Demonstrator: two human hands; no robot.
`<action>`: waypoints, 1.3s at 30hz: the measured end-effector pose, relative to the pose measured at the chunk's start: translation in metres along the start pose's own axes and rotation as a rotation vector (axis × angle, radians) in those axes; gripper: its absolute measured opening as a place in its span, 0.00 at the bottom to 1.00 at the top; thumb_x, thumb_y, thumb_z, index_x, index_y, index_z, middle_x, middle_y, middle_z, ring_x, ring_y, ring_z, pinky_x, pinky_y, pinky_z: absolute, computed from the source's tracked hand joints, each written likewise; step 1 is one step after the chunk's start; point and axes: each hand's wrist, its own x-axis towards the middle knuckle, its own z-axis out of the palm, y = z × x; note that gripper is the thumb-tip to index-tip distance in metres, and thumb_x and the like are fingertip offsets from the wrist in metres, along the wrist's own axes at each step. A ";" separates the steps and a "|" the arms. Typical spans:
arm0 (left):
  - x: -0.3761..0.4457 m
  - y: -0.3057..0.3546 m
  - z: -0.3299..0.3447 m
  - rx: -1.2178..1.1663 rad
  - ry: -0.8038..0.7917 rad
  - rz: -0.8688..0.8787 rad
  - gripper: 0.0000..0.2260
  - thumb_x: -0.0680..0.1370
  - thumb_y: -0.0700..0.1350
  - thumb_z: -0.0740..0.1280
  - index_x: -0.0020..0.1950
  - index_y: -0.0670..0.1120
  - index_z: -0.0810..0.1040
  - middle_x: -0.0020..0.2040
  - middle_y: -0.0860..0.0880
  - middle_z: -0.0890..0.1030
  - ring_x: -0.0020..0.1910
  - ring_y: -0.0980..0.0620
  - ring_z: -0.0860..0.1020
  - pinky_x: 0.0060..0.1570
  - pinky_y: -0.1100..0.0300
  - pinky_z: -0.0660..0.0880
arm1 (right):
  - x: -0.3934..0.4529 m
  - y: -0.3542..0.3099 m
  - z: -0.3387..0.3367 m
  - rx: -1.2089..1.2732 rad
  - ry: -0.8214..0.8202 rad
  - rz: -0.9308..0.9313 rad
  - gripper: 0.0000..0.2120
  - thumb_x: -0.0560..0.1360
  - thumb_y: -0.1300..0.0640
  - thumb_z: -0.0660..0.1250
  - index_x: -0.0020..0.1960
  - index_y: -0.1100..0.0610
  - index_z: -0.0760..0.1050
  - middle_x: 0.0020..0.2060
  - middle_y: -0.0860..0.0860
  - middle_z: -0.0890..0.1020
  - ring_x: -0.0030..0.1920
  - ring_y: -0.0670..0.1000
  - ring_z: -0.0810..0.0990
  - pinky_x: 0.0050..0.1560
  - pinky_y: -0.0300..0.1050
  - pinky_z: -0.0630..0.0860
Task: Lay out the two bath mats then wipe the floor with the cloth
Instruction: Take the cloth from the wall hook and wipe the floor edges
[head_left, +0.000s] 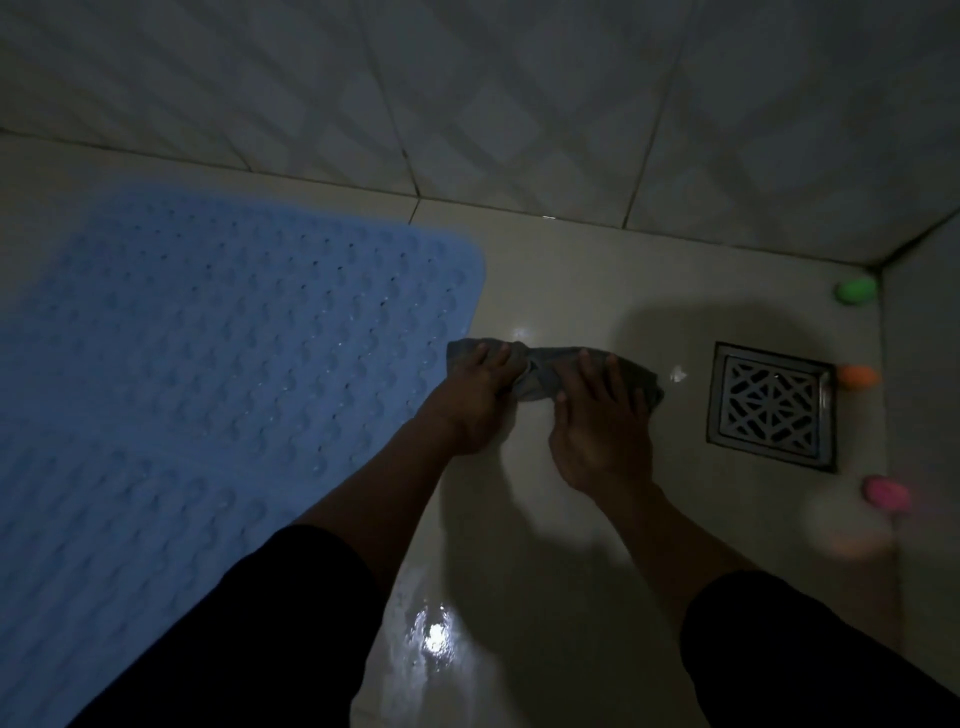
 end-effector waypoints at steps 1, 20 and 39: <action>0.000 0.000 0.000 0.003 -0.005 -0.002 0.23 0.84 0.40 0.56 0.79 0.44 0.58 0.80 0.43 0.56 0.79 0.41 0.52 0.75 0.53 0.49 | 0.001 -0.001 0.001 -0.003 -0.003 0.008 0.23 0.82 0.50 0.49 0.76 0.47 0.58 0.79 0.49 0.56 0.79 0.55 0.48 0.75 0.63 0.51; -0.091 -0.025 0.050 0.043 -0.013 0.186 0.28 0.76 0.45 0.56 0.77 0.41 0.63 0.77 0.40 0.62 0.76 0.36 0.59 0.75 0.42 0.56 | -0.110 -0.039 0.033 -0.022 0.036 0.132 0.26 0.79 0.49 0.48 0.75 0.51 0.64 0.77 0.52 0.62 0.78 0.58 0.55 0.74 0.63 0.57; -0.199 -0.055 0.108 0.016 -0.145 0.244 0.31 0.79 0.36 0.60 0.80 0.48 0.54 0.82 0.47 0.49 0.80 0.42 0.44 0.76 0.41 0.51 | -0.241 -0.090 0.067 -0.032 0.046 0.066 0.23 0.66 0.68 0.67 0.61 0.68 0.76 0.59 0.63 0.79 0.64 0.63 0.70 0.62 0.68 0.72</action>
